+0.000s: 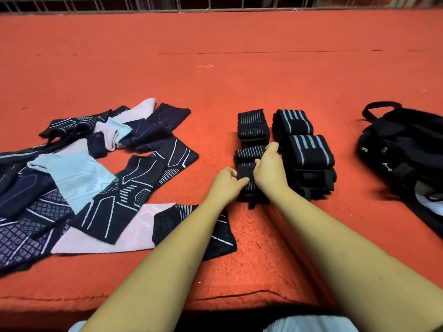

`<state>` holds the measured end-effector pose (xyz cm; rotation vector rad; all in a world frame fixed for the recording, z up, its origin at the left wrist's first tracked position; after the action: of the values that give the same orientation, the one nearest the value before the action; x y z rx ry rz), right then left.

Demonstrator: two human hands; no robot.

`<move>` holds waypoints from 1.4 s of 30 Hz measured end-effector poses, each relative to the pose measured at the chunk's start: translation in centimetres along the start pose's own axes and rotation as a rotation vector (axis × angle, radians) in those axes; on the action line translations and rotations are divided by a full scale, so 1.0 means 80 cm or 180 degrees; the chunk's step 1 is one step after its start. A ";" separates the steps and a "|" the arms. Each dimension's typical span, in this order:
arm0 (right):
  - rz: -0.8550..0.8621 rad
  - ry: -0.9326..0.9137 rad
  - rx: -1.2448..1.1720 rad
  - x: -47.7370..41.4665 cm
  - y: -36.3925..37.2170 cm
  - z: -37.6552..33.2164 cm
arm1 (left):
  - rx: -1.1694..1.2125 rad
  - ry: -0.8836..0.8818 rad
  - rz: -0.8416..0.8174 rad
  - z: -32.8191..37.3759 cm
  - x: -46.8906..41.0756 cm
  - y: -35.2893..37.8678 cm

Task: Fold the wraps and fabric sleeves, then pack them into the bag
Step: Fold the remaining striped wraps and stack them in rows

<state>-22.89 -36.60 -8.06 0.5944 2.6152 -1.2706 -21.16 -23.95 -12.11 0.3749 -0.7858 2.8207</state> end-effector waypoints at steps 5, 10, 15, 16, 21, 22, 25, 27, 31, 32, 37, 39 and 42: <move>0.0232 -0.0094 0.0331 0.007 0.019 0.013 | 0.0328 0.0479 0.0211 -0.022 0.009 0.000; -0.0055 0.0281 -0.0566 0.003 0.012 0.022 | 0.0511 0.0678 0.0217 -0.026 0.010 -0.002; -0.0354 -0.0035 -0.0701 0.024 0.018 0.028 | 0.0410 0.0535 0.0202 -0.025 0.008 0.011; -0.0433 -0.0154 -0.0643 0.029 0.024 0.030 | 0.0298 0.0505 0.0100 -0.022 0.009 0.013; -0.0438 -0.0290 -0.0209 0.033 0.031 0.038 | -0.0043 0.0559 -0.0164 -0.021 0.011 0.018; -0.0401 -0.0383 -0.0114 0.029 0.030 0.037 | -0.0023 0.0558 -0.0209 -0.023 0.010 0.019; -0.0530 -0.0442 0.0280 0.016 0.033 0.034 | 0.0129 0.0452 -0.0291 -0.029 0.001 0.020; -0.0740 -0.0326 0.0409 0.012 0.038 0.034 | 0.0196 0.0364 -0.0278 -0.028 0.001 0.017; -0.0757 -0.0358 0.0443 0.014 0.023 0.023 | 0.0130 0.0384 -0.0219 -0.019 0.011 0.002; -0.0639 -0.0452 0.0467 0.013 0.013 0.014 | 0.0101 0.0508 -0.0204 -0.013 0.018 -0.008; -0.0197 -0.0899 0.0210 0.005 -0.005 -0.064 | 0.0327 0.1032 0.0400 0.001 0.068 -0.111; -0.0319 -0.0990 -0.0032 0.015 0.010 -0.102 | 0.0198 0.0958 0.0863 -0.024 0.087 -0.167; -0.0658 -0.1081 -0.0308 0.044 0.043 -0.156 | 0.0055 0.0615 0.1440 -0.091 0.114 -0.241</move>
<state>-24.37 -23.90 -3.89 0.0816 2.4780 -1.1692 -26.46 -2.88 -6.21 -0.0902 -0.8987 3.2113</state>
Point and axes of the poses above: each hand's wrist, its own x-axis away from the middle knuckle, its own y-axis out of the palm, z = x × y, the point moved 4 cm from there along -x, towards the middle knuckle, and after that the axes turned 12 degrees about -y, right-handed, at the moved point
